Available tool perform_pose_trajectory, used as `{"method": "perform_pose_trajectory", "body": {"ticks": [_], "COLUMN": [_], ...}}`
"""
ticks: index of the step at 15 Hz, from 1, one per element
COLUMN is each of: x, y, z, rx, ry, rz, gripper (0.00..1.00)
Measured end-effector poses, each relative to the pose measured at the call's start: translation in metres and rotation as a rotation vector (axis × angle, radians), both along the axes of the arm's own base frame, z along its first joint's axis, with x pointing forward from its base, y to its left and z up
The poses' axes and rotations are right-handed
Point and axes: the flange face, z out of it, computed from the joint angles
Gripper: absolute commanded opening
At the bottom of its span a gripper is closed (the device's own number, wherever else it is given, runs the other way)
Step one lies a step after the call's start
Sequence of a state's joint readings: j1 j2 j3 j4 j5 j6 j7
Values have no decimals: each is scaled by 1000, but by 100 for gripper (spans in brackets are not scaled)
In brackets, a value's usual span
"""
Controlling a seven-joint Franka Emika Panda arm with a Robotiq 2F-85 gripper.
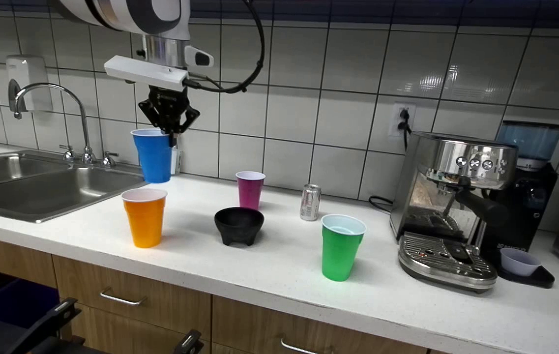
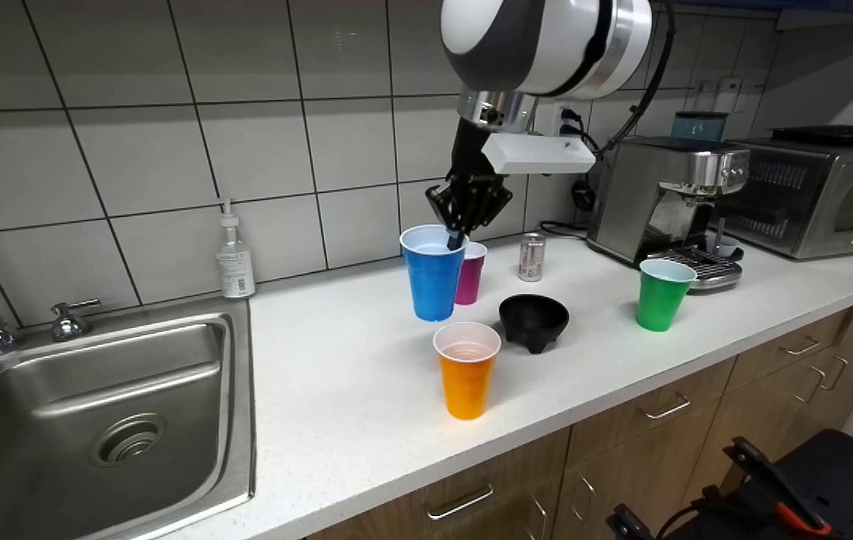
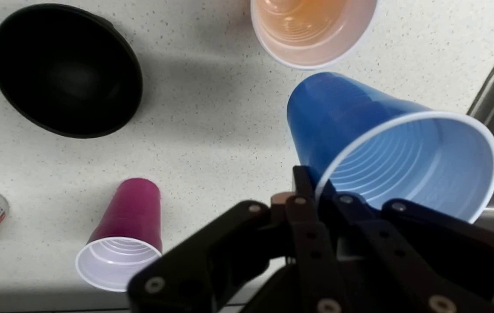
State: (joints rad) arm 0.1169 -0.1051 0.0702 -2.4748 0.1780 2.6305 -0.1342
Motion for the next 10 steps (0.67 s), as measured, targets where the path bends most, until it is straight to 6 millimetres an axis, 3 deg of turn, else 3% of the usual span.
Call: {"method": "perform_pose_trajectory", "body": {"ticks": [10], "x": [-41], "y": [-3], "z": [-2], "rx": [-12], "ry": [8], "rz": [19], "gripper": [1]}}
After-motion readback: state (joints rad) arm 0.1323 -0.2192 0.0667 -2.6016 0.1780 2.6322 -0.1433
